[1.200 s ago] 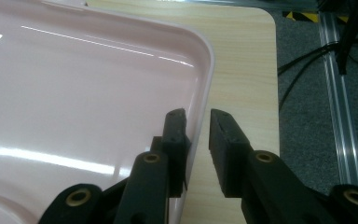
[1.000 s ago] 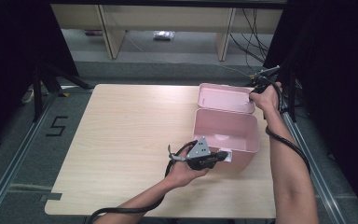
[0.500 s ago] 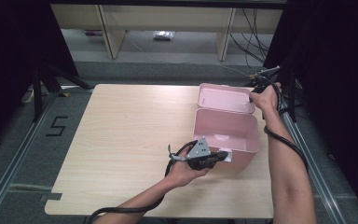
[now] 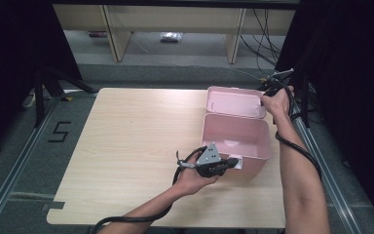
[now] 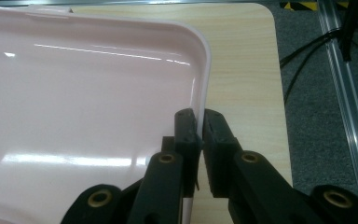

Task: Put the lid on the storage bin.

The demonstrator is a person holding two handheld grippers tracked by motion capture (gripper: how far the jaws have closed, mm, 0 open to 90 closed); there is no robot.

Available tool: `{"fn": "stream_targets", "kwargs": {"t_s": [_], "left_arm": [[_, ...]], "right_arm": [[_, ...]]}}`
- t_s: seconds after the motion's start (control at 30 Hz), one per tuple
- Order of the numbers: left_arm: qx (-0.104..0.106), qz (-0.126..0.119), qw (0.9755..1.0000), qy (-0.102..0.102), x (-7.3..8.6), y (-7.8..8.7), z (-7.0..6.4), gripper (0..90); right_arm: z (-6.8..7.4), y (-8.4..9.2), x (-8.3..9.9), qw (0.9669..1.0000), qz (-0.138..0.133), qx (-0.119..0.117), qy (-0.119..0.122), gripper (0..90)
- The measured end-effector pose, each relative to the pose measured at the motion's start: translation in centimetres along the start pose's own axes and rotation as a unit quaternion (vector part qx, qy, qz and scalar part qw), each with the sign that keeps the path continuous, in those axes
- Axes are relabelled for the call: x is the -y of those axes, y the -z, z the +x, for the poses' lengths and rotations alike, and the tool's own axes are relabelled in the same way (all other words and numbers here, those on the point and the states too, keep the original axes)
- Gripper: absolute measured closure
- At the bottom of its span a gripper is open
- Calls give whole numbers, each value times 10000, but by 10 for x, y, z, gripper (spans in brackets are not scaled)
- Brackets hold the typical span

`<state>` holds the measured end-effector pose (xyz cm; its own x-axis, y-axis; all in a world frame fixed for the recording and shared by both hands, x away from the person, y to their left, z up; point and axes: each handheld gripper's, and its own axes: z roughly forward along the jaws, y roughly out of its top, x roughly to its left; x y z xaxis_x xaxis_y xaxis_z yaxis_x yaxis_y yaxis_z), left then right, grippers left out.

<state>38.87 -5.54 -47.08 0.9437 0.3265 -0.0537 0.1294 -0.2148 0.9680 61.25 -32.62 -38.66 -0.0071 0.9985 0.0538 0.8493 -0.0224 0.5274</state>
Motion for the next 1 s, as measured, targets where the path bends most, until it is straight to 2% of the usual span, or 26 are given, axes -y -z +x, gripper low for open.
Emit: {"fn": "stream_targets", "kwargs": {"t_s": [0.13, 0.17, 0.2, 0.23, 0.27, 0.37, 0.43, 0.67, 0.7, 0.73, 0.83, 0.87, 1.0], "left_arm": [[-10, 33, 10000, 54, -1, 0, -1, 900], [-18, 55, 10000, 36, -1, 0, -1, 900], [-29, 85, 10000, 21, -1, 0, -1, 900], [-29, 97, 9999, 1, -2, 0, -2, 900], [-26, 88, 10000, 23, -2, -1, -2, 900], [-7, 111, 9999, 43, -1, -1, -3, 900], [-10, 128, 9999, 39, -1, -1, -4, 900], [-22, 141, 9999, 65, -2, -1, -4, 900], [-24, 144, 9999, 67, -2, -1, -4, 900], [-26, 150, 9999, 72, -2, -1, -4, 900], [-25, 161, 9998, 71, -3, -1, -3, 900], [-21, 161, 9998, 86, -3, -1, -4, 900], [-34, 173, 9998, 77, -3, -1, -3, 900]], "right_arm": [[0, 2, 0, 10000, -28, -32, 33, 860], [3, 4, 0, 9998, 48, -53, -166, 861], [3, 5, 0, 9999, -11, -38, -139, 861], [1, 5, -1, 10000, -60, -48, 36, 862], [1, 5, -1, 9999, -97, -62, 87, 863], [6, 10, -2, 9998, -134, -111, -85, 866], [6, 12, -3, 9997, -221, -101, 46, 866], [7, 16, -4, 9997, -227, -87, 66, 867], [11, 17, -3, 9996, -202, -86, -156, 867], [8, 17, -4, 9997, -229, -67, 78, 868], [8, 20, -5, 9996, -275, -73, 78, 869], [7, 21, -5, 9995, -286, -61, 147, 870], [9, 24, -6, 9993, -343, -71, 104, 872]]}}
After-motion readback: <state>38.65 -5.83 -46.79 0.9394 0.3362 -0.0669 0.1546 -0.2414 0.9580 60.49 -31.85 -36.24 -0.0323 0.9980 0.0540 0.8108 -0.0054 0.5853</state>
